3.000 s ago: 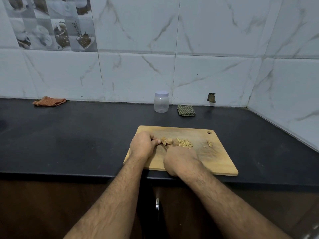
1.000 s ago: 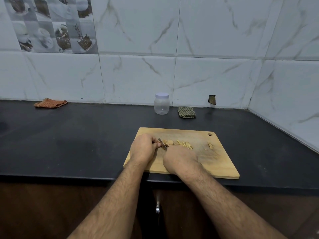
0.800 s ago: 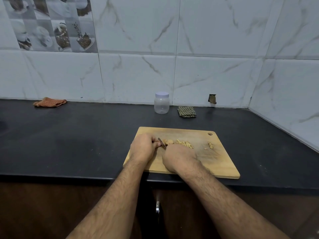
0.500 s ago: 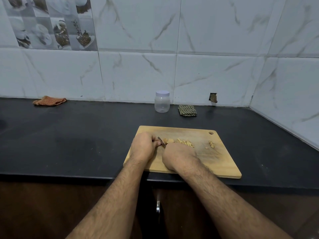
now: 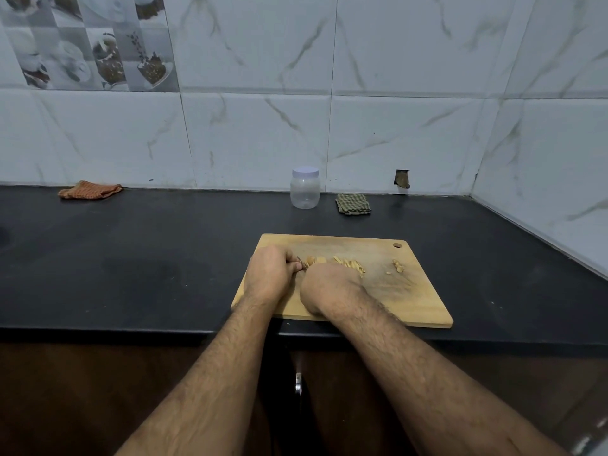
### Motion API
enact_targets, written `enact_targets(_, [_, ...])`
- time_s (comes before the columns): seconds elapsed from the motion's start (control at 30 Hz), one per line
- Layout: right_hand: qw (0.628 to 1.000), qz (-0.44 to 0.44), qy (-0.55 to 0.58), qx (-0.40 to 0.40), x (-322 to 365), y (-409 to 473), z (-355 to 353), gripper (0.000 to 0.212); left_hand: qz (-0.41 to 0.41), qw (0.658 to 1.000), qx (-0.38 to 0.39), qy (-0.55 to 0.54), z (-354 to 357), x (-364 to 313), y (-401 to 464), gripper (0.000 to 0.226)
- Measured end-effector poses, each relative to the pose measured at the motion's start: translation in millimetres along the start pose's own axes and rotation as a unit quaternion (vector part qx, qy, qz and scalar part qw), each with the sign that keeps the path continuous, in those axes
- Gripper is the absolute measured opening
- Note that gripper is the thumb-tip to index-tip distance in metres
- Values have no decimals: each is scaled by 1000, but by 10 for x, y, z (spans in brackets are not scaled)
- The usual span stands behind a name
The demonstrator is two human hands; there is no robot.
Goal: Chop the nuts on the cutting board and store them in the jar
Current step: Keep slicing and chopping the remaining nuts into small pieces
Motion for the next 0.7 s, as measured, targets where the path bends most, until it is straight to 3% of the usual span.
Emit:
enact_targets(0.23, [999,-5,15,34,-18,-98,87,49,1,1000,1,14,16,18,17,15])
enact_targets(0.43, [1000,18,21,15,-140,-240,88,30,-7,1000,-2,4,-7,-1,-10,11])
enact_targets(0.7, [998,25,56,-10,-200,-295,-1,29,-18,1000,-6,-3,-23,10,-15,9])
Point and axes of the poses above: each hand's wrist, its own y-axis towards the middle knuckle, its own z-axis out of the palm, x = y × z, the point moved 8 cm from there along y, towards the middle knuckle, and after that the axes turned 7 degrees about -y, right-handed, at the moved point
